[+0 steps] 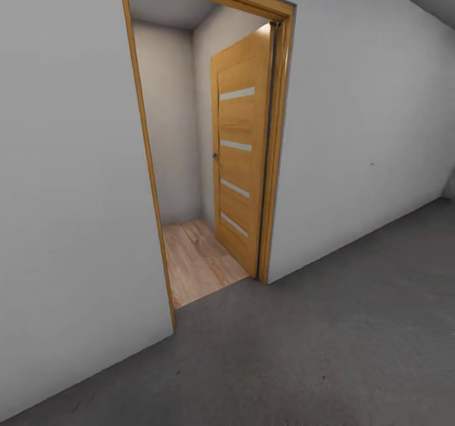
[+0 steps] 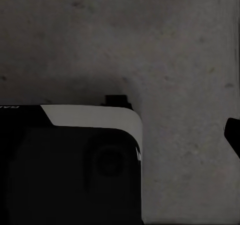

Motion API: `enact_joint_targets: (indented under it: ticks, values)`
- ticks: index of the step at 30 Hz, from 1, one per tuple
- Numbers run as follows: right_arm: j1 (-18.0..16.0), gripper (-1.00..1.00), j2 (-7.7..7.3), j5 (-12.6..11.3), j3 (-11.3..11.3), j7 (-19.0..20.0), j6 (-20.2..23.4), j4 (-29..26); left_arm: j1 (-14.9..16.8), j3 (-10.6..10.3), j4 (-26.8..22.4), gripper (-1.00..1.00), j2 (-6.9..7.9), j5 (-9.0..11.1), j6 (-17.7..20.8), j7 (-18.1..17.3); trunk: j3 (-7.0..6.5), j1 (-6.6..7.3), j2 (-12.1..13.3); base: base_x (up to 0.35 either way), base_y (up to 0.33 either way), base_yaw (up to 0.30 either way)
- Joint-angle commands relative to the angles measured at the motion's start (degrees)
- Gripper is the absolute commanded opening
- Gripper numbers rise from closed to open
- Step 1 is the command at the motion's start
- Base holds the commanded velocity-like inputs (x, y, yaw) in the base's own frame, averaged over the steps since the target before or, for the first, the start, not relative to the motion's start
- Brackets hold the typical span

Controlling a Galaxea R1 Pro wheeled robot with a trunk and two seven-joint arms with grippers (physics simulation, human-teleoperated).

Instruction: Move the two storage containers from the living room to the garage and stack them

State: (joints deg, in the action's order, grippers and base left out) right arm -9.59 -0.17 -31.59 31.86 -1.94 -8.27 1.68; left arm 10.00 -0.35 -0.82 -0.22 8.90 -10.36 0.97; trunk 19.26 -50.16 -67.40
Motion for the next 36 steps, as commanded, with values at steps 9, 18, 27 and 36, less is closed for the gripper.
enact_joint_targets:
  ticks: [9, 18, 27, 36]
  values:
    - [-0.07, 1.0, 0.0, -0.35, 0.48, 0.01, -0.26, 0.17, 0.02, -0.09, 0.03, 1.0, 0.02, 0.32, -0.19, 0.08, 0.07, 0.0, -0.04, 0.0, 0.0, -0.286]
    - [-0.07, 1.0, -0.01, -0.32, 0.48, 0.26, -0.18, 0.17, 0.02, -0.09, 0.11, 1.0, 0.12, 0.38, -0.12, 0.08, 0.07, 0.0, -0.04, 0.0, 0.0, -0.286]
    - [-0.07, 1.0, -0.01, -0.32, 0.49, 0.32, -0.17, 0.17, 0.02, -0.09, 0.2, 1.0, 0.29, 0.4, 0.05, -0.71, 0.07, 0.0, -0.04, 0.0, 0.0, -0.286]
    - [-0.07, 1.0, -0.01, -0.32, 0.49, 0.78, -0.17, 0.17, 0.02, -0.09, 0.2, 1.0, 1.53, 0.71, 0.22, -8.27, 0.07, 0.0, -0.04, 0.0, 0.0, -0.286]
